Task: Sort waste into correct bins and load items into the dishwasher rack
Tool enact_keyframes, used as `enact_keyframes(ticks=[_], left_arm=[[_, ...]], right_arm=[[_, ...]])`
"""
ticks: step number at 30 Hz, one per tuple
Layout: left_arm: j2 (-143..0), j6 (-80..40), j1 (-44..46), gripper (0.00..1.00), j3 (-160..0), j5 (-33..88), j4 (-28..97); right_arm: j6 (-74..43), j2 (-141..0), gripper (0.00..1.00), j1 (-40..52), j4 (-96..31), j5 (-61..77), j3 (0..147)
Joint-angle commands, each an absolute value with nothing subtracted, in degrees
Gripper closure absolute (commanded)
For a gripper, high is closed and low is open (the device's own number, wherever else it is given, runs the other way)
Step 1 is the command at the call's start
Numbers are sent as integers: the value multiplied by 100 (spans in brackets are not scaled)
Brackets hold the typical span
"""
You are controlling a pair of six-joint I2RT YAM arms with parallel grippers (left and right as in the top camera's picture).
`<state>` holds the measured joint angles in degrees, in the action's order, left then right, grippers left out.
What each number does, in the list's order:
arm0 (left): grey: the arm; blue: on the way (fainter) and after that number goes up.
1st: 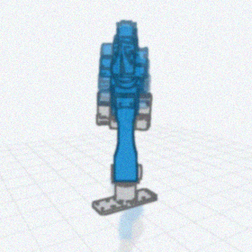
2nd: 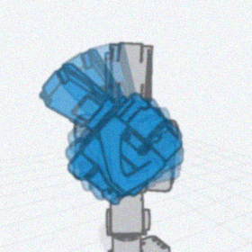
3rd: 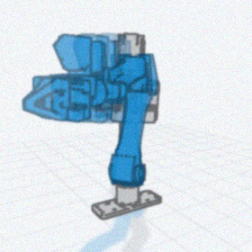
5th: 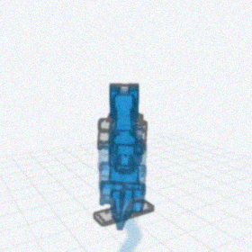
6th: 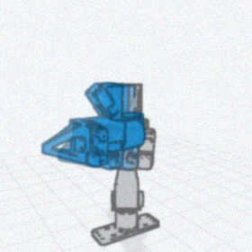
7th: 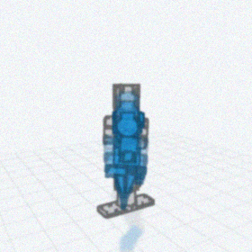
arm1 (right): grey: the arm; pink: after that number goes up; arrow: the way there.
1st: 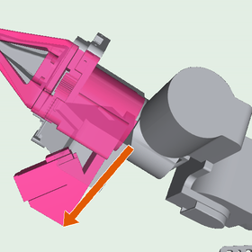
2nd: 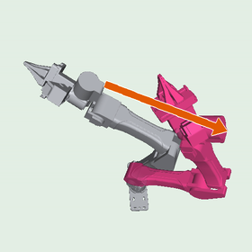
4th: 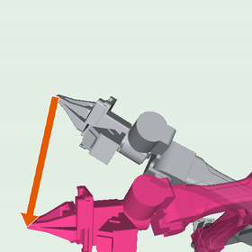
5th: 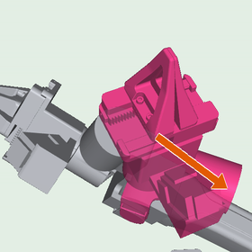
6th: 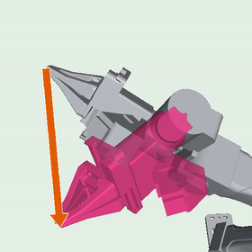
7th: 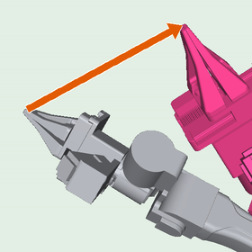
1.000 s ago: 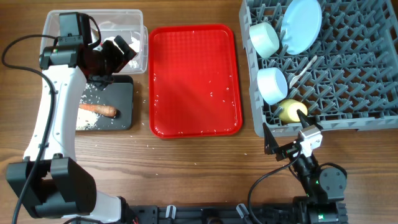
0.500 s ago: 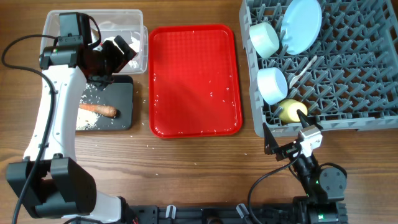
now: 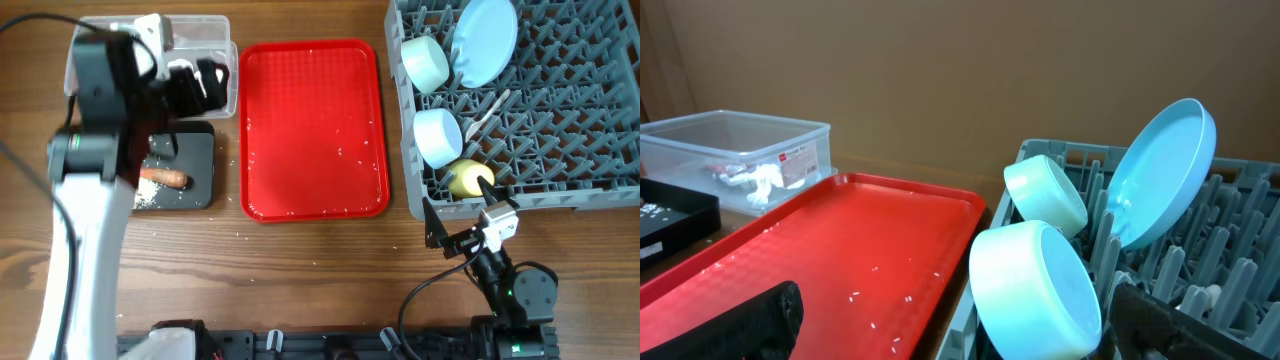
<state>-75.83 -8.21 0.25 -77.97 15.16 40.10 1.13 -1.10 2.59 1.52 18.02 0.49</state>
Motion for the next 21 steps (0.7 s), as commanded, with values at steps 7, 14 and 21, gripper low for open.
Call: enact_keyframes(ticks=[7, 14, 21], left_arm=[[-4366, -169, 10, 0, -3378, 1581, 947], [-1975, -172, 10, 0, -1232, 1251, 528], [-711, -169, 12, 0, -423, 926, 534]], right_arm=[[-1, -54, 0, 298, 169, 1920, 30], [-1, -54, 0, 298, 169, 1920, 30], [-1, -54, 0, 298, 169, 1920, 30]])
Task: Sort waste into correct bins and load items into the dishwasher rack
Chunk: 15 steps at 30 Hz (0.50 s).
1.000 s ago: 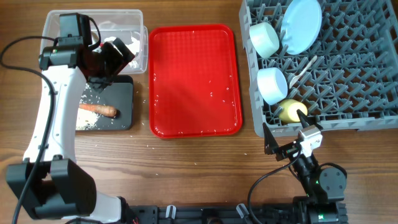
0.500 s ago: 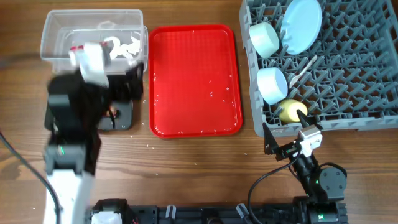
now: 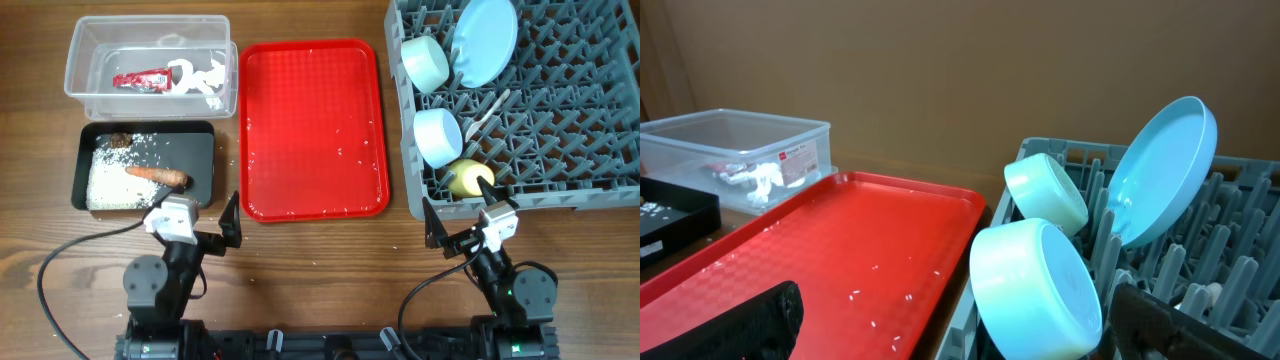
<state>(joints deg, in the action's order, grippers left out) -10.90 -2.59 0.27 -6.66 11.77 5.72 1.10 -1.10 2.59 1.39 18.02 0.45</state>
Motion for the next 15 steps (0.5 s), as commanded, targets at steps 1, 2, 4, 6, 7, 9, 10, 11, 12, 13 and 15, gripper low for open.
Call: enact_keyframes(ticks=[1, 2, 4, 6, 7, 9, 10, 11, 12, 13, 15], left_arm=[[-596, -169, 10, 0, -344, 897, 534], [-473, -169, 10, 0, -272, 878, 534], [-246, -169, 10, 0, -158, 790, 545], [-34, -169, 10, 0, -117, 714, 550], [-14, -169, 10, 0, -117, 670, 548], [-14, -169, 12, 0, -117, 622, 556], [-14, -169, 12, 0, -117, 609, 556], [-14, -169, 10, 0, -115, 609, 556], [-14, -174, 10, 0, -115, 613, 552], [-14, -172, 12, 0, -115, 611, 552], [-14, -172, 10, 0, -115, 611, 552]], right_arm=[[-1, -54, 0, 298, 169, 1920, 30], [-1, -54, 0, 298, 169, 1920, 30], [-1, -54, 0, 298, 169, 1920, 30], [-1, -54, 0, 298, 169, 1920, 30], [-1, -54, 0, 298, 169, 1920, 30], [-1, -54, 0, 298, 169, 1920, 30], [-1, -54, 0, 298, 169, 1920, 30], [-1, -54, 0, 298, 169, 1920, 30], [-1, -54, 0, 298, 169, 1920, 30], [-1, -54, 0, 298, 169, 1920, 30], [-1, -54, 0, 298, 169, 1920, 30]])
